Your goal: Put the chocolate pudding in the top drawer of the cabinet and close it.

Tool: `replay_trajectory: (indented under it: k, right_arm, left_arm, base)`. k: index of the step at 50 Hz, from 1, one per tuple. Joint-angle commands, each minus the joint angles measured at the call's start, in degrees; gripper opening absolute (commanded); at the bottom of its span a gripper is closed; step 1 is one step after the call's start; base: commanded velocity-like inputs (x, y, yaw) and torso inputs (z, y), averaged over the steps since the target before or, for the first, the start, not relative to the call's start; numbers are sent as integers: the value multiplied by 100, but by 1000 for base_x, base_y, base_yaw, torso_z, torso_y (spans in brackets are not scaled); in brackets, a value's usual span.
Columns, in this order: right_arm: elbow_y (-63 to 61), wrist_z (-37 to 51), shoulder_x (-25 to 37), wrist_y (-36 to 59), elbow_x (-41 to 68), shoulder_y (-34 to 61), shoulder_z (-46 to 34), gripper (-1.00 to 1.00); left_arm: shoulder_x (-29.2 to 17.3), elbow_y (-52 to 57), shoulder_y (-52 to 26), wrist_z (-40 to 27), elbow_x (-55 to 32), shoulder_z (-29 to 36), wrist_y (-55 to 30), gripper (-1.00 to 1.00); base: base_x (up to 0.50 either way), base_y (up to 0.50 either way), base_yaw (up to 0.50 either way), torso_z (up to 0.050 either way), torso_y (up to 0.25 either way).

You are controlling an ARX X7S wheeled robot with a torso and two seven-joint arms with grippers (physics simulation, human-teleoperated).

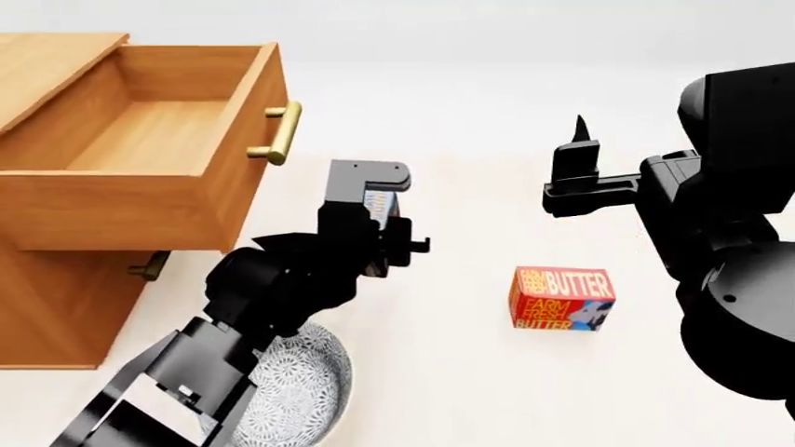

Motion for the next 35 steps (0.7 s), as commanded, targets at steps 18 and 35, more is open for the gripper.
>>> replay_trajectory:
  k: [18,35]
  right_arm:
    - [-14,65,-2,4,76,64,-39,100]
    - [-105,231,38,67,318,139,35,100]
  left_arm:
    - [-326,1733,225,-506,-509,124,-549,-100]
    - [-704,3436,-296,-1245,-1371,-316,-1243,-100]
  base:
    - [1,0,0,-10,250]
    - [0,0,0,-6,153]
